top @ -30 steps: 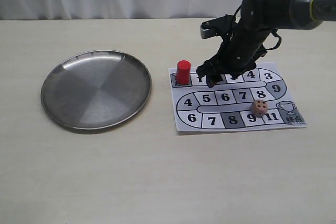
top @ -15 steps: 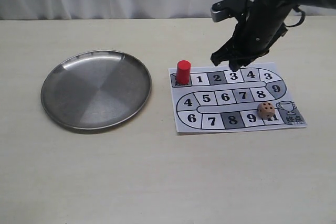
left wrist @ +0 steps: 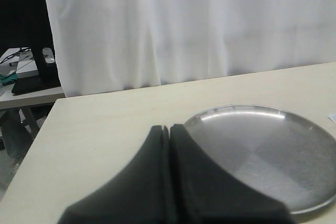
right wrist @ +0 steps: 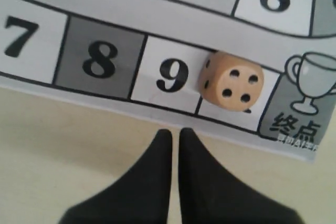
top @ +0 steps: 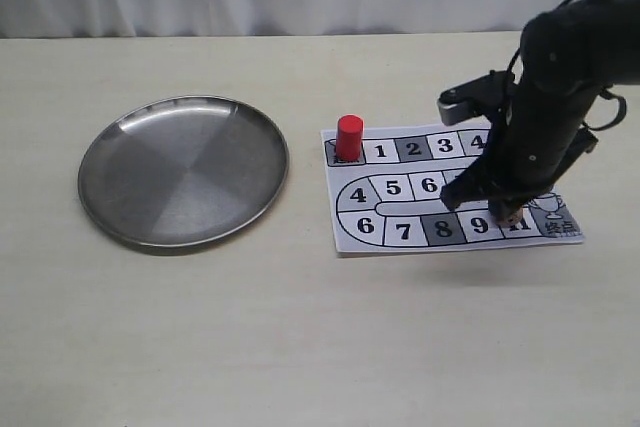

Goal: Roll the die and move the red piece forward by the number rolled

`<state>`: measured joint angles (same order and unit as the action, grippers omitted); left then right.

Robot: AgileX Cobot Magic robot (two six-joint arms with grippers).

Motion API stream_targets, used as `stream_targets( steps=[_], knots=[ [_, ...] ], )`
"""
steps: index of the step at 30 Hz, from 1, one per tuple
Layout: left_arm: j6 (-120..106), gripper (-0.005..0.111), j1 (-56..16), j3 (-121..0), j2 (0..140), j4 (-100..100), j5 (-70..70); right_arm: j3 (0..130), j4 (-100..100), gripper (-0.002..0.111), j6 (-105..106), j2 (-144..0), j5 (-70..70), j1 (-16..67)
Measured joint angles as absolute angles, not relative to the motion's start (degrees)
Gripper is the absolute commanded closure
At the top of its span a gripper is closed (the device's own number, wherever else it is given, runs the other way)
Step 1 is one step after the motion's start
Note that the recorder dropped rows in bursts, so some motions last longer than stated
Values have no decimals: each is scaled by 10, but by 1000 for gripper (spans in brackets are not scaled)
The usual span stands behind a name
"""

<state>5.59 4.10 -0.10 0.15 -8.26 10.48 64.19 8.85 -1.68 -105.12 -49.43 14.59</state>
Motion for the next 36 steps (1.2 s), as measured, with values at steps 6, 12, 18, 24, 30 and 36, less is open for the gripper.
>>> stream_targets(
  steps=[6, 12, 18, 24, 30, 36],
  knots=[
    [56, 107, 41, -1, 1, -83, 105, 575, 87, 104, -37, -1051, -443, 112],
    [56, 107, 41, -1, 1, -83, 105, 524, 72, 104, -36, -1051, -385, 76],
    [56, 107, 41, -1, 1, -83, 105, 520, 72, 104, -36, -1051, -355, 72],
    [56, 107, 41, -1, 1, -83, 105, 521, 60, 104, -36, -1050, -354, 71],
    [56, 107, 41, -1, 1, -83, 105, 576, 0, 104, -11, -1024, -369, 71],
    [56, 107, 41, -1, 1, -83, 105, 636, -198, 104, 151, -1009, -352, 71]
  ],
)
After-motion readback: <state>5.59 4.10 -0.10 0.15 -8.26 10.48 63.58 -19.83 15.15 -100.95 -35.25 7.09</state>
